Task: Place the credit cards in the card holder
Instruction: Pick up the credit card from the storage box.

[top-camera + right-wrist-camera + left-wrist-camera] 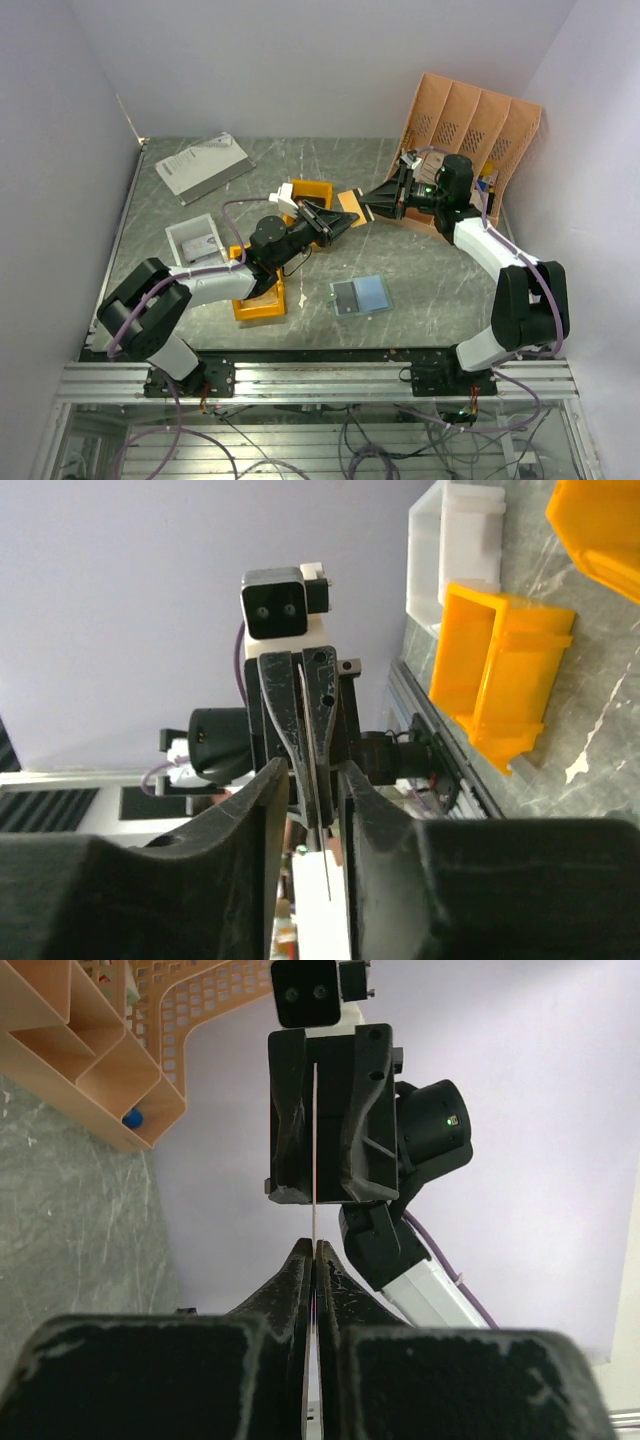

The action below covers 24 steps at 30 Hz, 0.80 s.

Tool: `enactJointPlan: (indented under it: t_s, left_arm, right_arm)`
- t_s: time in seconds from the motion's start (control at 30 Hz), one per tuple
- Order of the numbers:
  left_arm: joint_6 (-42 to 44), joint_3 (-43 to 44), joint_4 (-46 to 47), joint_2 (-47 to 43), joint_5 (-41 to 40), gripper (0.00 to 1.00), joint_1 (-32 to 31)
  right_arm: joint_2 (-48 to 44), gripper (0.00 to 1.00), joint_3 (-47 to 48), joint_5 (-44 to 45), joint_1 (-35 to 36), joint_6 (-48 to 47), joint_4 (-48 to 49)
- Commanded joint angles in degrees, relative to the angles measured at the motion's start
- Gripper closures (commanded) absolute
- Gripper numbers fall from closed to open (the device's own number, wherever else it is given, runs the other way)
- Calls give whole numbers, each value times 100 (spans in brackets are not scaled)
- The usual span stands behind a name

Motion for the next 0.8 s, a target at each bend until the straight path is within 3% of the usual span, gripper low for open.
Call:
enactJointPlan:
  t_s: [0.0,0.07,0.13,0.2,0.3,0.47,0.77]
  left_arm:
    - [622,105,453,-57,172,93,-21]
    - [1074,104,359,-158,497,93,20]
    - [1651,69,192,-308,872,93,47]
    - [2309,-7,-96,-532,1240,93,97]
    - [3240,-126,-793,-976,1710,93,192]
    - [3872,-468,-1122,-1506,2462,93,516]
    - [3558,-600,-212,-1163,3080,93,648]
  right_arm:
    - [-213,67,-19,-322,45,-689,318]
    - [-238,58,168,-576,28,-1345,291]
    - [-260,49,583,-749,-9,-2558,-417]
    - [-307,45,852,-868,-73,-3736,-1142]
    - [-529,43,713,-1246,-100,-4821,-1197]
    - [-707,43,247,-1861,-81,-4986,-653]
    - [-840,43,398,-1619,441,-5614,-1470]
